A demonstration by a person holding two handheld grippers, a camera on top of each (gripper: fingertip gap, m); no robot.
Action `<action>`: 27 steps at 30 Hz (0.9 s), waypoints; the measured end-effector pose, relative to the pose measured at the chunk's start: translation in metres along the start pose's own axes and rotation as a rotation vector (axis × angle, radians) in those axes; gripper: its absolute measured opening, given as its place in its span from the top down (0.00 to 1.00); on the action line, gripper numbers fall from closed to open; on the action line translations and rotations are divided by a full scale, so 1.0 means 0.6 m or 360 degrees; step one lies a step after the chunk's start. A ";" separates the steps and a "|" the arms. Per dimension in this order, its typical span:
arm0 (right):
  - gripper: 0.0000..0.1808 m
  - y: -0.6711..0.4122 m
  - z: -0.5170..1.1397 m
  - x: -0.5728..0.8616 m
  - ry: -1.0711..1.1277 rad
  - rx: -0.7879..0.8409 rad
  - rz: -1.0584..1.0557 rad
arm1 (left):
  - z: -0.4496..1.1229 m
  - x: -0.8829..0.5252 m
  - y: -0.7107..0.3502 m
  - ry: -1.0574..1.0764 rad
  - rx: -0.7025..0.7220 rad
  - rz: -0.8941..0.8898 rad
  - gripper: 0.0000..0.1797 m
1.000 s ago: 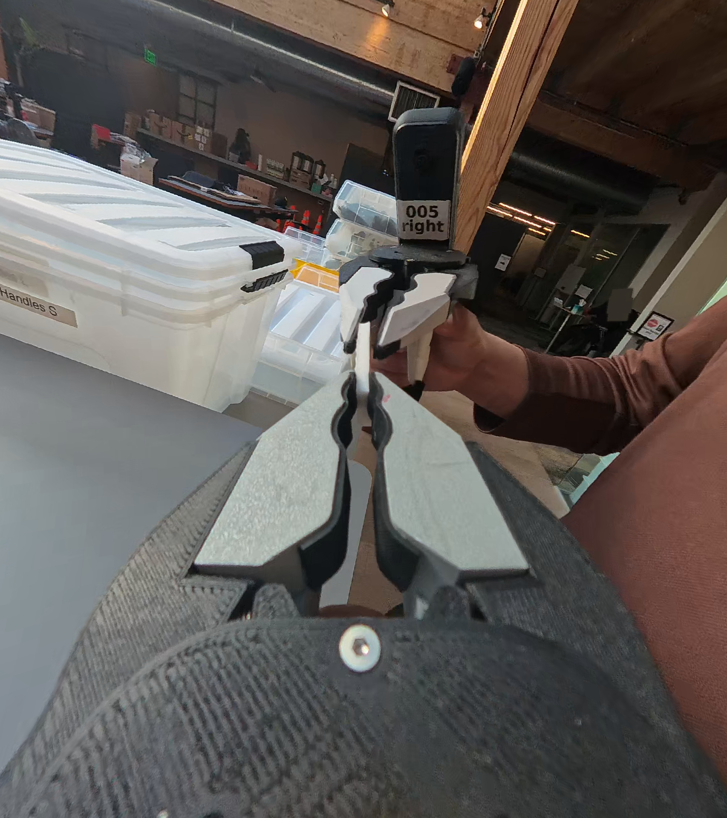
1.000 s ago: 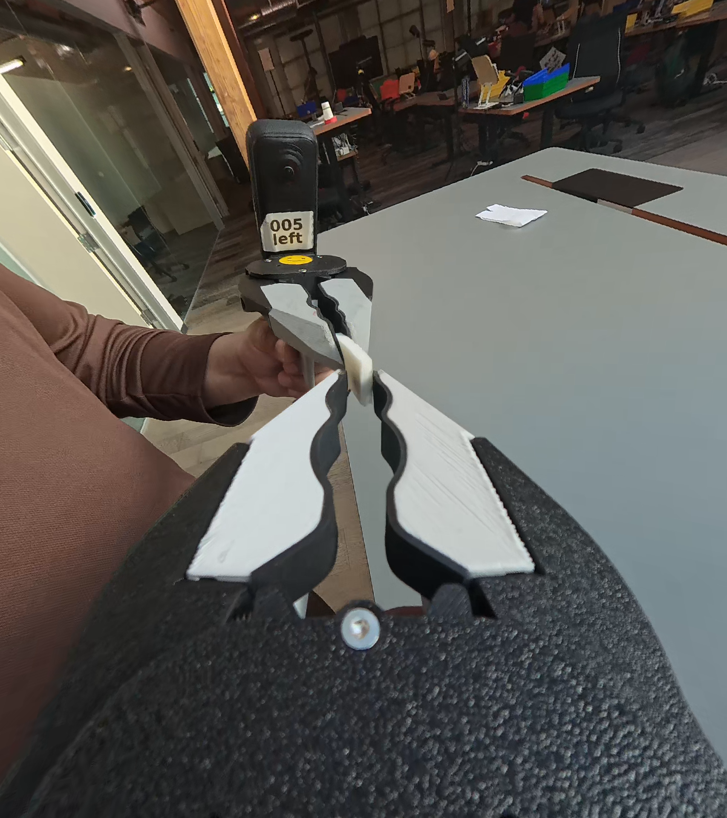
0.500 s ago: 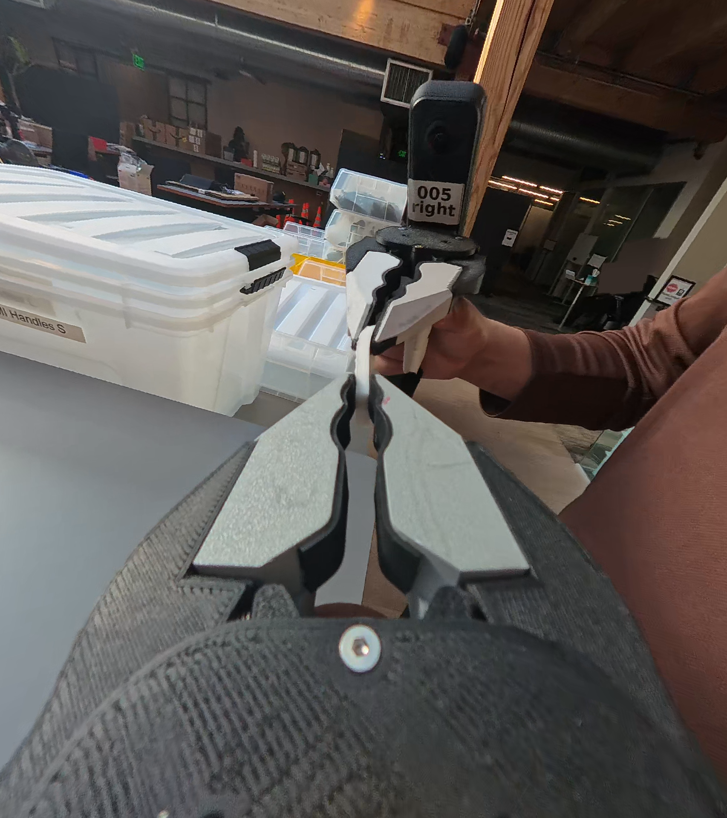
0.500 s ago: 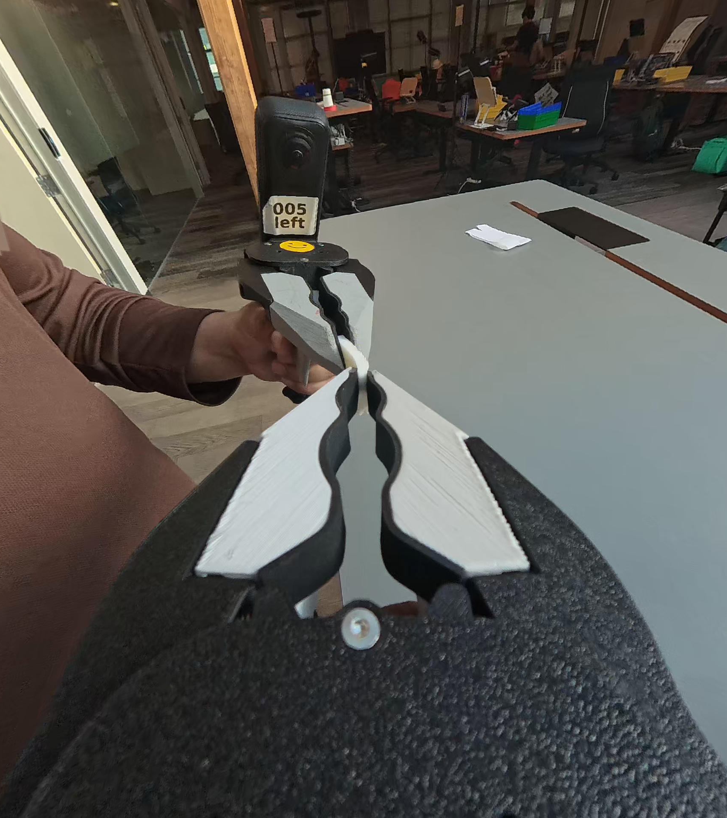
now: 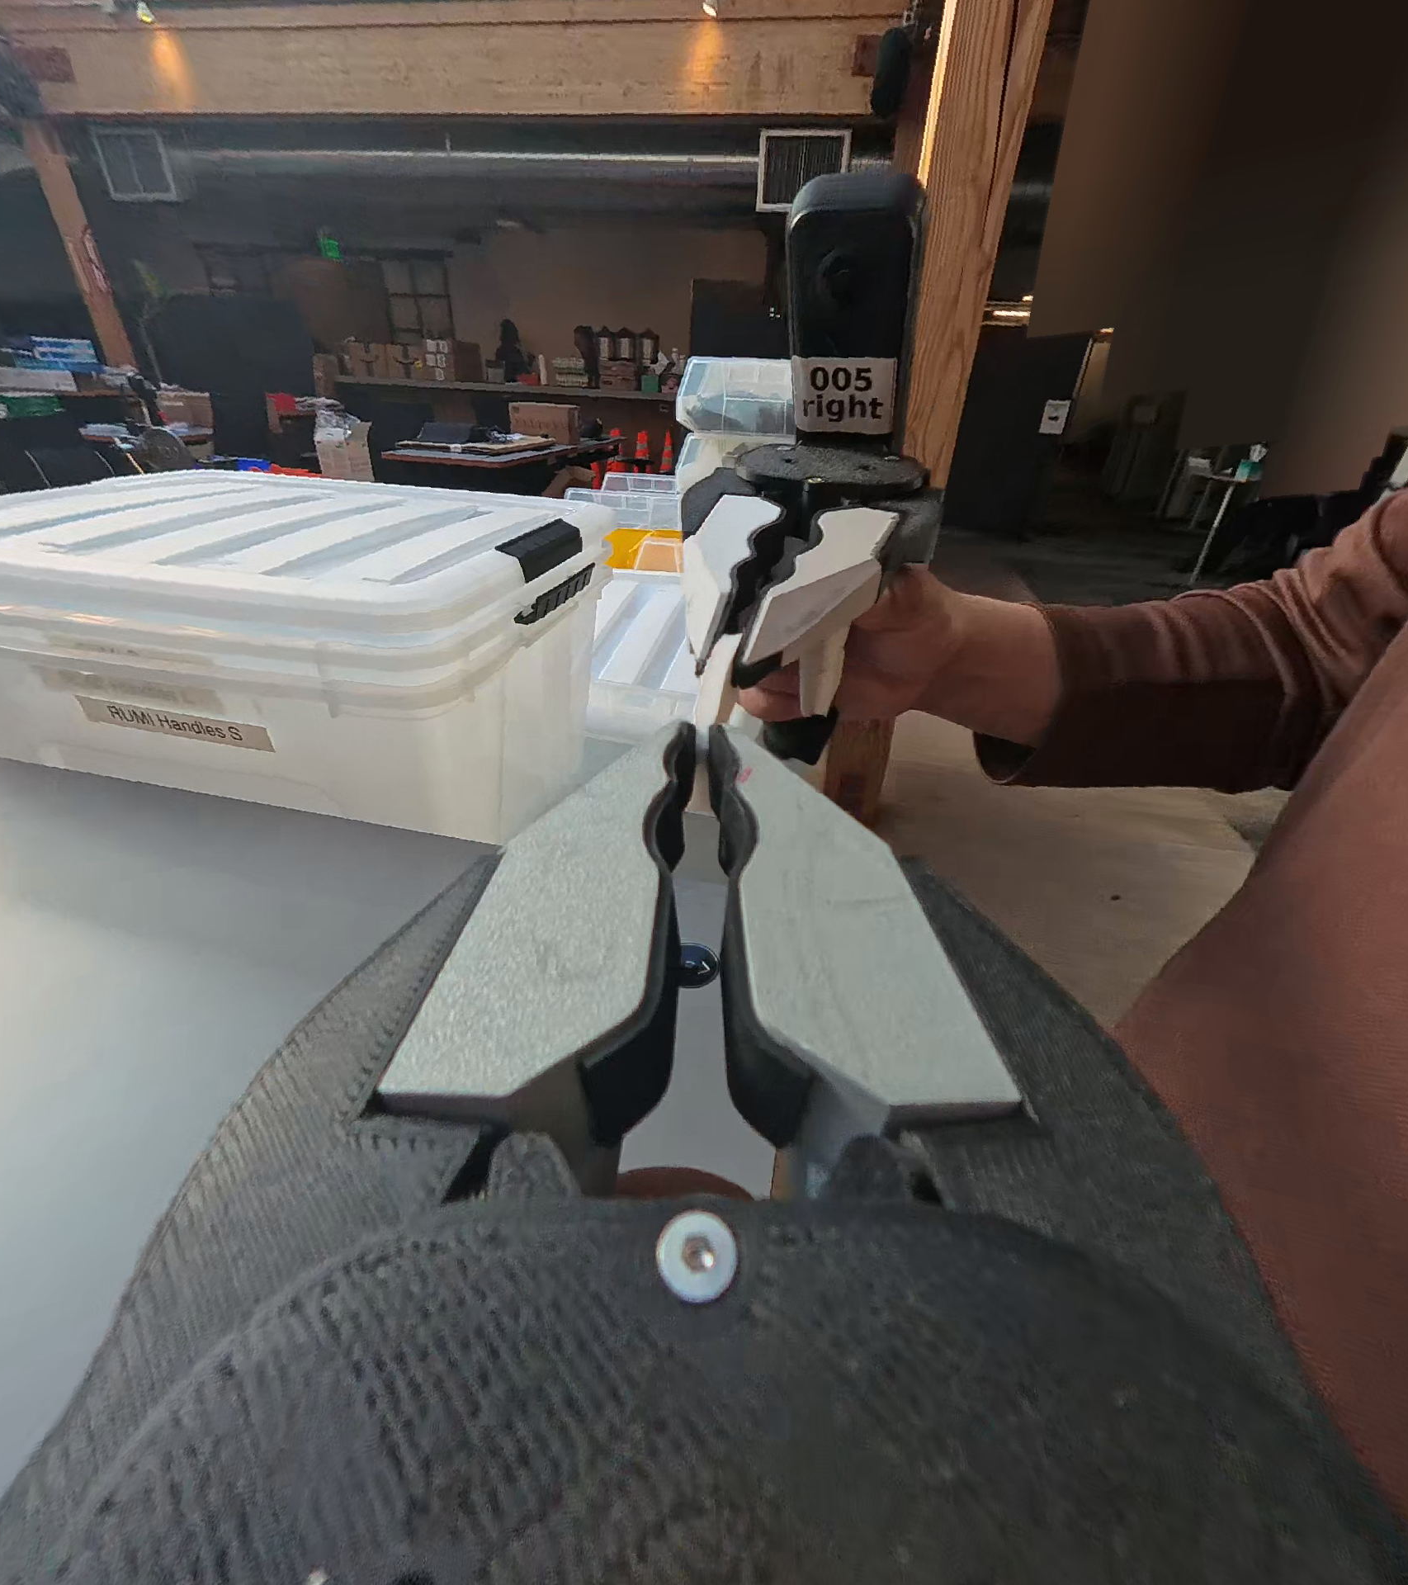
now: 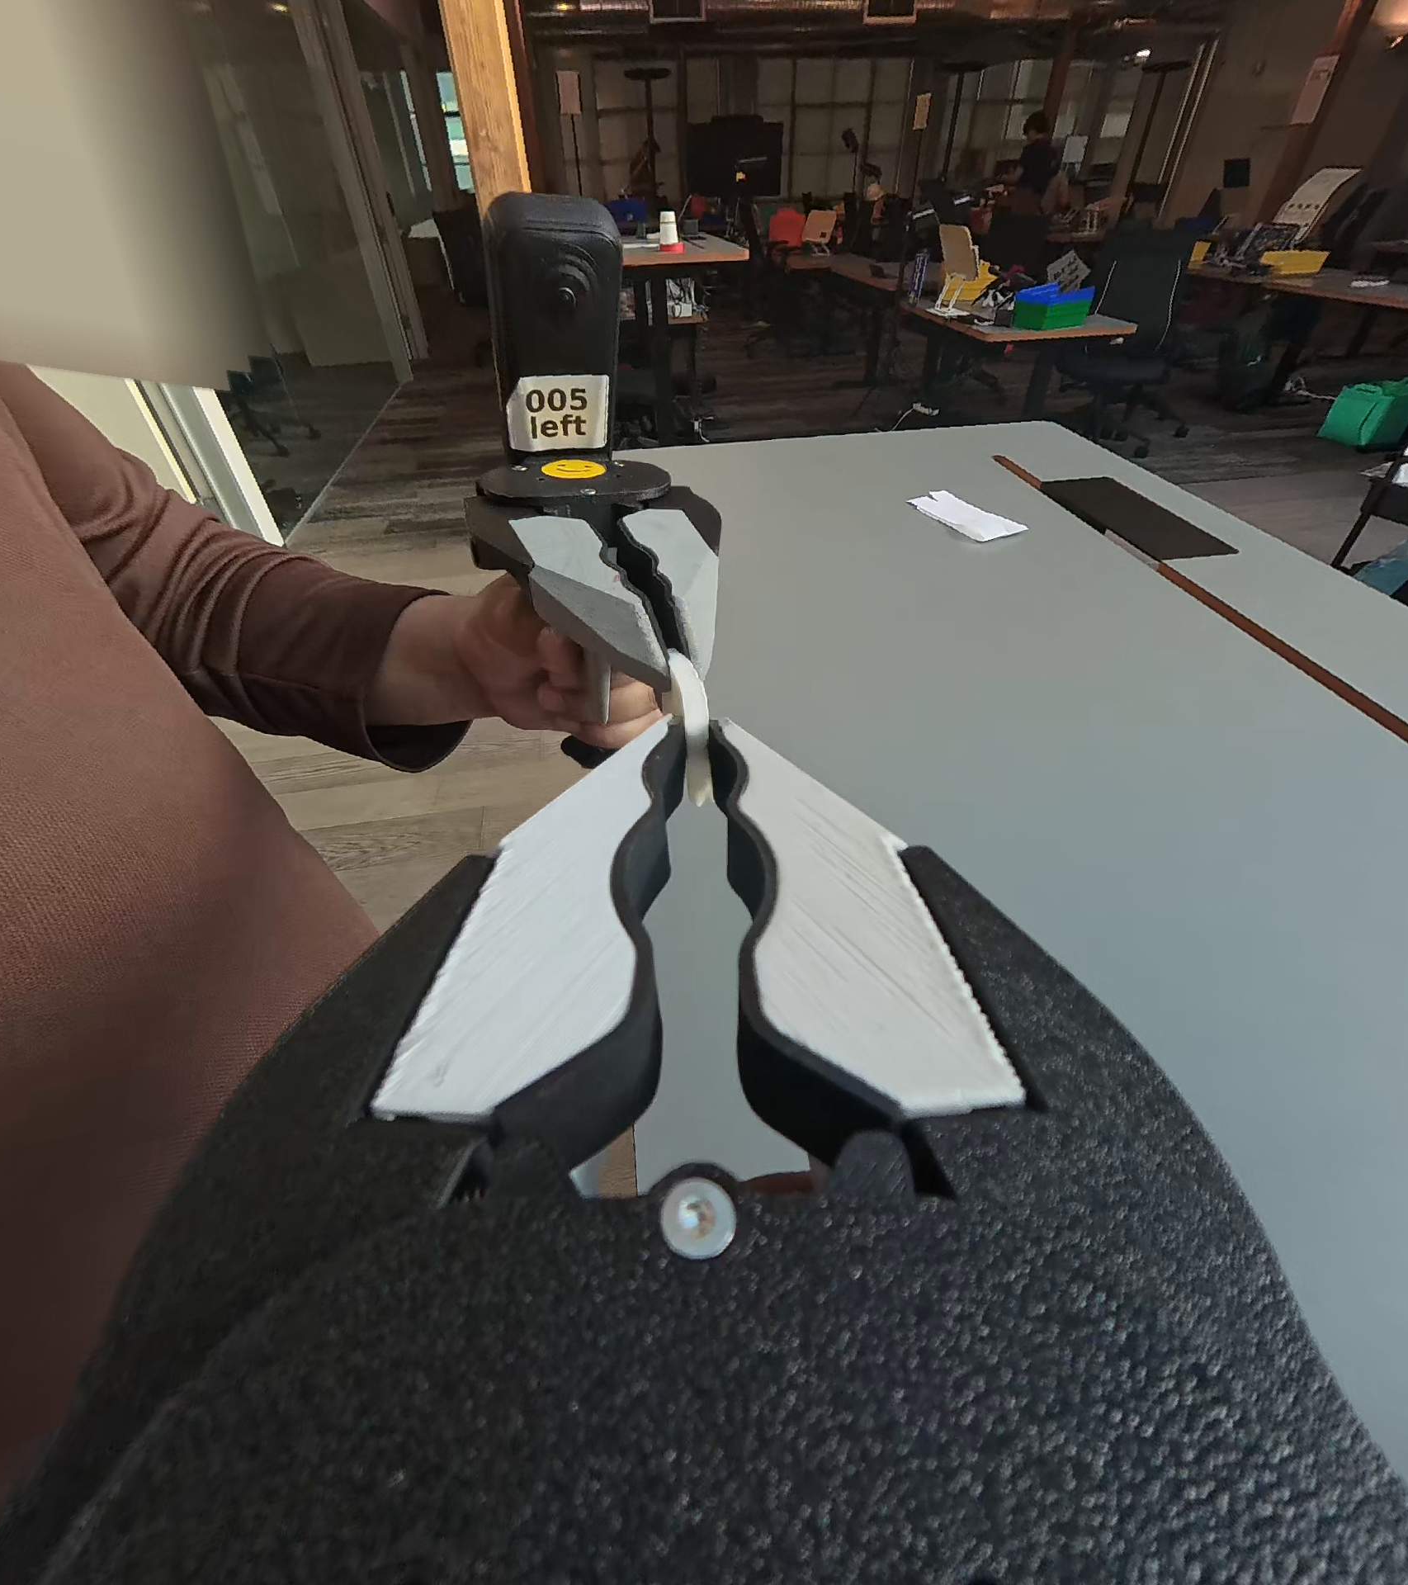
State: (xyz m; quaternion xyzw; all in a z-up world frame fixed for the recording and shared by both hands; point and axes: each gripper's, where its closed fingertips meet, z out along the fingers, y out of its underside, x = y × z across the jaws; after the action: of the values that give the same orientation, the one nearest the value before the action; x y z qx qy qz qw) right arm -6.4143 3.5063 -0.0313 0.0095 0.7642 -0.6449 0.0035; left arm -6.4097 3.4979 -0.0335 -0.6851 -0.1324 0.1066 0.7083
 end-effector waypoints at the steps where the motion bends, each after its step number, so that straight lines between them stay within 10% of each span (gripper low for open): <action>1: 0.98 0.000 0.000 -0.003 -0.0008 -0.0011 -0.0022 | 0.000 0.005 -0.002 -0.0009 -0.0020 0.0070 0.99; 15: 1.00 -0.015 -0.017 -0.038 -0.0006 -0.0117 -0.0389 | 0.004 0.041 -0.021 -0.0068 -0.0115 0.0687 0.98; 27: 0.92 -0.006 0.010 -0.048 -0.0030 -0.0120 -0.0345 | 0.003 0.046 -0.017 0.0011 -0.0137 0.0577 1.00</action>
State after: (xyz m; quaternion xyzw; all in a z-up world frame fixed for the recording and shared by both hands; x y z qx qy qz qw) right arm -6.3854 3.4996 -0.0285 -0.0794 0.7844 -0.6123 -0.0588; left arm -6.3848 3.5080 -0.0223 -0.7278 -0.0088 0.2244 0.6480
